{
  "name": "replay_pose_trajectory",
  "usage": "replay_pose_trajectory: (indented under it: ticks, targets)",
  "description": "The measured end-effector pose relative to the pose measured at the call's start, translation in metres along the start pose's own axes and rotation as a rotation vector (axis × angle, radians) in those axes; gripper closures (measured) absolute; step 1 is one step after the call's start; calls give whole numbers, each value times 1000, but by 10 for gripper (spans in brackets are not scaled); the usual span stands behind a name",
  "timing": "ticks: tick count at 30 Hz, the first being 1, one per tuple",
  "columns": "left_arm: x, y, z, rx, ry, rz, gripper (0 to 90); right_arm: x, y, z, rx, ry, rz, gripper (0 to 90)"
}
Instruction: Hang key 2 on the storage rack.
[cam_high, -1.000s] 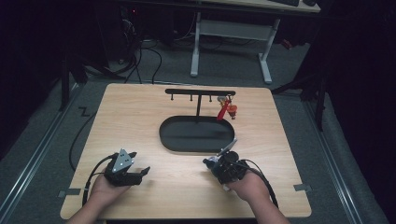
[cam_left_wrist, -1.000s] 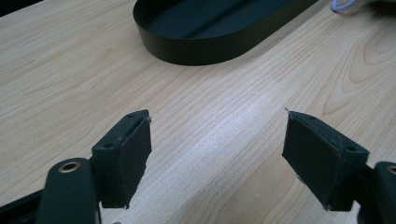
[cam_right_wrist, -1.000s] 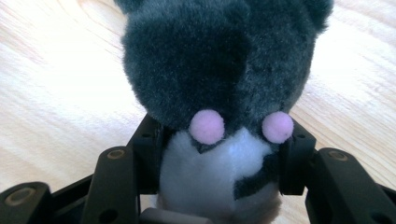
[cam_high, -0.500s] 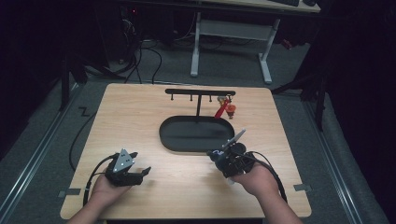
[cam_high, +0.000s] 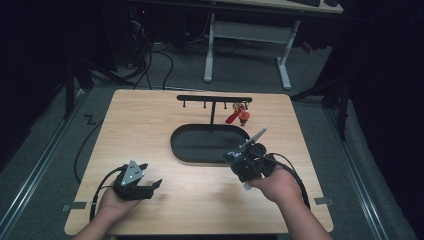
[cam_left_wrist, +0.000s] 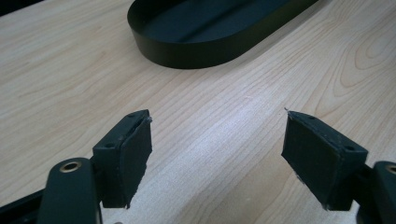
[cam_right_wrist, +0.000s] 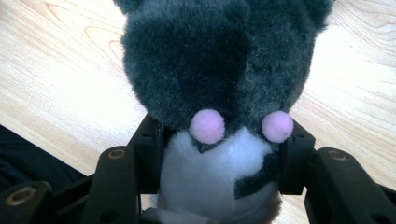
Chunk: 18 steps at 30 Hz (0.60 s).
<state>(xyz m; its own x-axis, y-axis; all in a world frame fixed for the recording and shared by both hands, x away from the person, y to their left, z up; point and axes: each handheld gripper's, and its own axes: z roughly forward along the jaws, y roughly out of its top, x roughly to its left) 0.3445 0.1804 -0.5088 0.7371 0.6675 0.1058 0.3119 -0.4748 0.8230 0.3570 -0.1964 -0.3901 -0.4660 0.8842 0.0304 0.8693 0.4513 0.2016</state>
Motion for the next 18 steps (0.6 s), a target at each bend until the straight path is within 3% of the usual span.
replay_pose_trajectory:
  ticks: [3, 11, 18]
  targets:
    - [2, 1, 2, -2, -8, -16, 244, -4, 5, -3, 7, 12, 21, 475]
    - [-2, 1, 7, 17, -30, 11, 246, -17, 20, -19, 22, 49, 47, 475]
    - [0, 1, 2, 7, -23, 10, 251, -19, 41, -38, 40, 42, 29, 475]
